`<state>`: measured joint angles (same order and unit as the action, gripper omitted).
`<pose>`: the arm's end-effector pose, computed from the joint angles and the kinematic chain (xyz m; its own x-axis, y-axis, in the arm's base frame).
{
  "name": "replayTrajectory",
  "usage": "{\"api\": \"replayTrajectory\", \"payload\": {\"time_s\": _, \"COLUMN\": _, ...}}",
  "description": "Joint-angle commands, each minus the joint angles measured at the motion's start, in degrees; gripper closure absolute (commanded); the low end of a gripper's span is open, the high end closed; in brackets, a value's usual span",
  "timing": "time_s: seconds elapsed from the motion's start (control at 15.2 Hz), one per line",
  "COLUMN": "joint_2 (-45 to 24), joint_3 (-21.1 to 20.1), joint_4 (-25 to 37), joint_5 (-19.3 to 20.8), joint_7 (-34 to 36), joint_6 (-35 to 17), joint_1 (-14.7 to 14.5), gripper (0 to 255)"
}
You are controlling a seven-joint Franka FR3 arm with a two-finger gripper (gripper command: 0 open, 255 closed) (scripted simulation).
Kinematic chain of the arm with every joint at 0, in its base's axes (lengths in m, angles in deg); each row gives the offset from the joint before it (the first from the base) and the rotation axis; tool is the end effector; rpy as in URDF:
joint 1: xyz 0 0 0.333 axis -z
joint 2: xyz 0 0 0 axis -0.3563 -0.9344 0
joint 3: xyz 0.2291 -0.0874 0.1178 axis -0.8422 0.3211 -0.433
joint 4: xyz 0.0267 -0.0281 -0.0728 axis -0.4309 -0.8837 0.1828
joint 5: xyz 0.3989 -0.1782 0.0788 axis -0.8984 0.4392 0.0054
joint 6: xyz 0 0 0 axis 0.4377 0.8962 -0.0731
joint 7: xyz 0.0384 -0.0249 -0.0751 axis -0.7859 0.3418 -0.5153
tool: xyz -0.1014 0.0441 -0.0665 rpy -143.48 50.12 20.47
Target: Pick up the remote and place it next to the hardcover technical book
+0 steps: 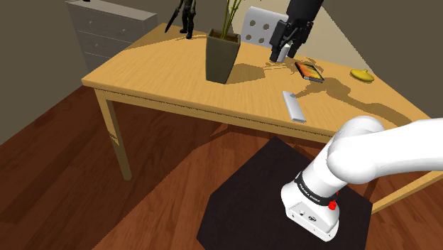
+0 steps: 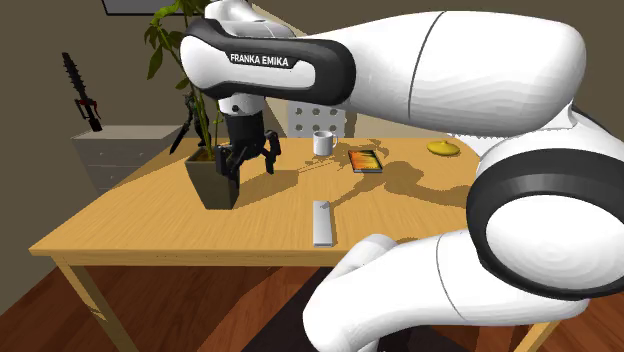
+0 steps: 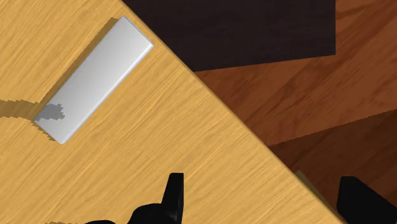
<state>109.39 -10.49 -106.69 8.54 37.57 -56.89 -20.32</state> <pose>0.3871 -0.0179 0.5519 0.9909 -0.1343 0.0063 -0.1344 -0.9907 0.0228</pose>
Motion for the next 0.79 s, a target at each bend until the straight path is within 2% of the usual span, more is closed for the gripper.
{"api": "replayTrajectory", "payload": {"time_s": 0.0, "joint_2": 0.0, "joint_3": 0.0, "joint_4": 0.0, "joint_5": 0.0, "joint_7": 0.0, "joint_6": 0.0, "joint_1": 0.0, "gripper": 0}}
{"api": "replayTrajectory", "payload": {"time_s": 0.73, "joint_2": 1.3, "joint_3": 8.5, "joint_4": -14.0, "joint_5": 6.2, "joint_7": 3.6, "joint_6": -13.0, "joint_1": 10.0, "gripper": 0}}
